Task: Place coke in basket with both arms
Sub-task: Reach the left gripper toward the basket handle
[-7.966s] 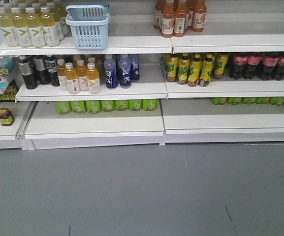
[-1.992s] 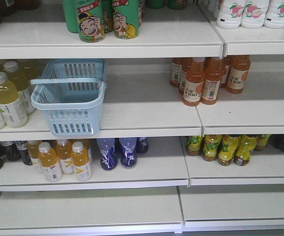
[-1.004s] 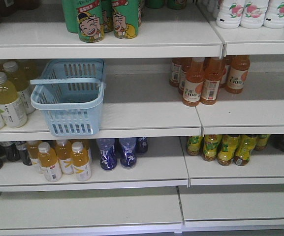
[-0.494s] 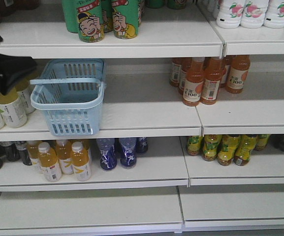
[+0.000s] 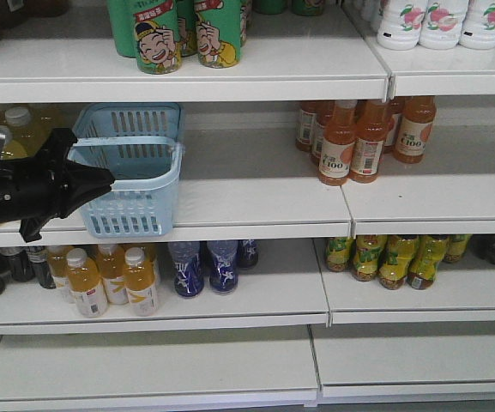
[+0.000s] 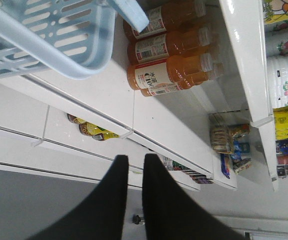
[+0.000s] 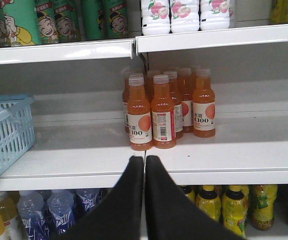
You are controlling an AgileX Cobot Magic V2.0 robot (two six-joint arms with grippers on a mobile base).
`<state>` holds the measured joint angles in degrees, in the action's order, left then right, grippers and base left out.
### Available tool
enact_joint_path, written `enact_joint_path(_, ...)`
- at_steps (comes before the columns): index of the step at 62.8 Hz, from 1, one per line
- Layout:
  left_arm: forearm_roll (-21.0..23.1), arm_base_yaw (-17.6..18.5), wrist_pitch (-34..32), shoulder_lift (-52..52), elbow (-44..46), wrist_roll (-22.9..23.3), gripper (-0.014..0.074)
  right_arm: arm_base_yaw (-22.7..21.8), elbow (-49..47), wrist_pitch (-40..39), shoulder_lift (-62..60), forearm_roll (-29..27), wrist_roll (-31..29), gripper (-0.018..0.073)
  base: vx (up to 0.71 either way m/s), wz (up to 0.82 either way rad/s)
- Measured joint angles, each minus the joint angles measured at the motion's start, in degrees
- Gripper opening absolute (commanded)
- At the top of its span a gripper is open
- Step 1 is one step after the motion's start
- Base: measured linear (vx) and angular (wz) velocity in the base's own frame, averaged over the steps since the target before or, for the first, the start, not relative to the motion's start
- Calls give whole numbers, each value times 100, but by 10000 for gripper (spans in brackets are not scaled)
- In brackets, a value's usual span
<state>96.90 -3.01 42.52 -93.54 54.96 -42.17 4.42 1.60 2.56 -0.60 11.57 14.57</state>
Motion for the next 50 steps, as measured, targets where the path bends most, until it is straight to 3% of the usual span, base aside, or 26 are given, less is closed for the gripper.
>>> enact_joint_path(19,-12,-4,1073,-150,1125,81,168,0,0,0,0,0,0,-5,0,0)
enact_joint_path(26,-12,-4,1136,-150,1403,81,227,0,0,0,0,0,0,-5,0,0)
enact_joint_path(42,-30,-4,813,-150,1460,86,563,0,0,0,0,0,0,-5,0,0)
enact_joint_path(50,-25,-4,435,-150,1460,99,627,0,0,0,0,0,0,-5,0,0)
